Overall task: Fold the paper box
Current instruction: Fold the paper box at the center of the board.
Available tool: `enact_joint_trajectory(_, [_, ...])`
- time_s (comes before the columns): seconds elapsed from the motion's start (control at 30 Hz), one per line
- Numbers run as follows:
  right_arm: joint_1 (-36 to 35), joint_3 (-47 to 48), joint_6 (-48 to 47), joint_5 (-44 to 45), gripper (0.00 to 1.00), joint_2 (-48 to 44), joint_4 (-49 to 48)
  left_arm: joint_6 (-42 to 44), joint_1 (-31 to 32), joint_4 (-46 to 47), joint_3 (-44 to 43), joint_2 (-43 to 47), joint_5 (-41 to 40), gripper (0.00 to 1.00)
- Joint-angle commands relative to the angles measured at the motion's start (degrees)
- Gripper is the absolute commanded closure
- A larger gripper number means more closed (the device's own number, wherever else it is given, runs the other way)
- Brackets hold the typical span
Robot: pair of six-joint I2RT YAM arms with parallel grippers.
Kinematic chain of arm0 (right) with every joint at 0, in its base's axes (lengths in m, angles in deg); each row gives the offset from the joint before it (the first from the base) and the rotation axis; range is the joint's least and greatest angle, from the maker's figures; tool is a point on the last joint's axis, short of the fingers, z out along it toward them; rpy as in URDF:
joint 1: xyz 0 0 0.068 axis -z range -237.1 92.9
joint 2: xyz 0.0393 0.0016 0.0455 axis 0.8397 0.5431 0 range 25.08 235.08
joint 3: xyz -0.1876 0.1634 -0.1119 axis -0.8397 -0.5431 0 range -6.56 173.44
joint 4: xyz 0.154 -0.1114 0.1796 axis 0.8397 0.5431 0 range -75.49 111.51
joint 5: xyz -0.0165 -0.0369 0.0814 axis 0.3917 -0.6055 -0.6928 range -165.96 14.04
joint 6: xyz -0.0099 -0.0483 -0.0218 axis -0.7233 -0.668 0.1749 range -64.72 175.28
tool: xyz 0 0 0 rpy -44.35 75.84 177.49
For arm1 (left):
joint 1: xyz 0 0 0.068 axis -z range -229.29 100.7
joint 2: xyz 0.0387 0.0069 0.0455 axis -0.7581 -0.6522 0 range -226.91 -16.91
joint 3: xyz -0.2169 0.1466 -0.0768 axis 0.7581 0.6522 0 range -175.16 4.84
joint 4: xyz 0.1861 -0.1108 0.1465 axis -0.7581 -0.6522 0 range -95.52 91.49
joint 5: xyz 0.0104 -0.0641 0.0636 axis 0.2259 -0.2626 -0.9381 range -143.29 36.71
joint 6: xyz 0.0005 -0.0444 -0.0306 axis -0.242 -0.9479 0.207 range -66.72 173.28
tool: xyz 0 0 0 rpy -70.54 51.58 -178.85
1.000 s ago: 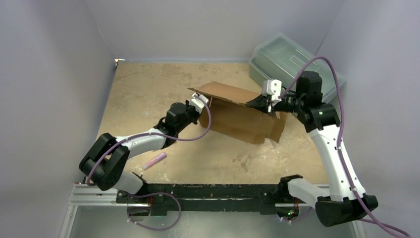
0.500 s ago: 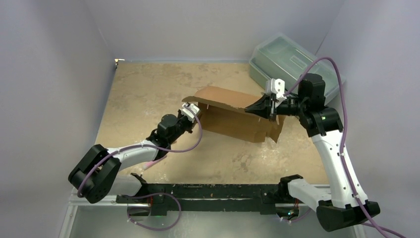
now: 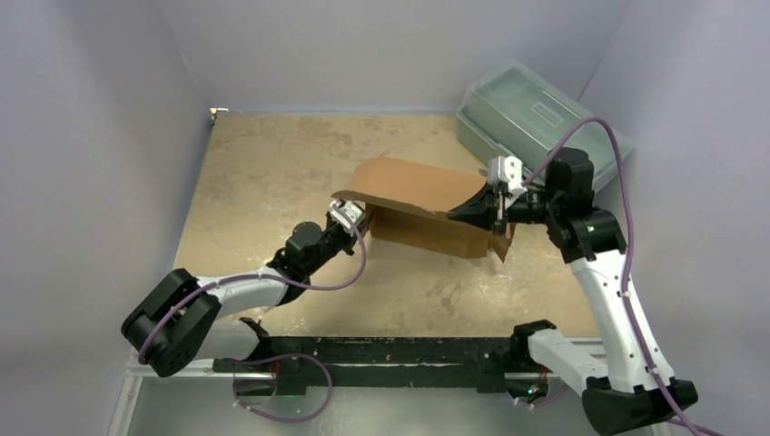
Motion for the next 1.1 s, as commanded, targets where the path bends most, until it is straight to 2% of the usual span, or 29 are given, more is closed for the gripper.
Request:
enact_joint_trajectory(0.0, [-0.49,-0.37,-0.38,-2.99,1.00,-1.61,-0.04,-3.95,0.88,0.64,2.05,0.78,1.92,1.00])
enact_joint_trajectory(0.4, [-0.50,3.57,-12.45,-6.19,1.00,-3.36,16.66,-5.75,0.86,-0.03,3.51,3.26,-3.55,1.00])
enact_joint_trajectory(0.63, [-0.42,3.32,-12.70,-3.85,1.00,-4.57,17.72,-6.30,1.14,2.34,4.33,2.80,-3.03,1.00])
enact_joint_trajectory(0.9, [-0.43,5.99,6.44,-4.29,1.00,-2.51,6.35,-4.33,1.60,4.17,4.66,2.65,-3.54,1.00])
enact_joint_trajectory(1.07, [-0.49,8.54,16.53,-0.48,1.00,-1.28,2.33,-4.00,1.63,6.81,4.73,1.61,-4.43,1.00])
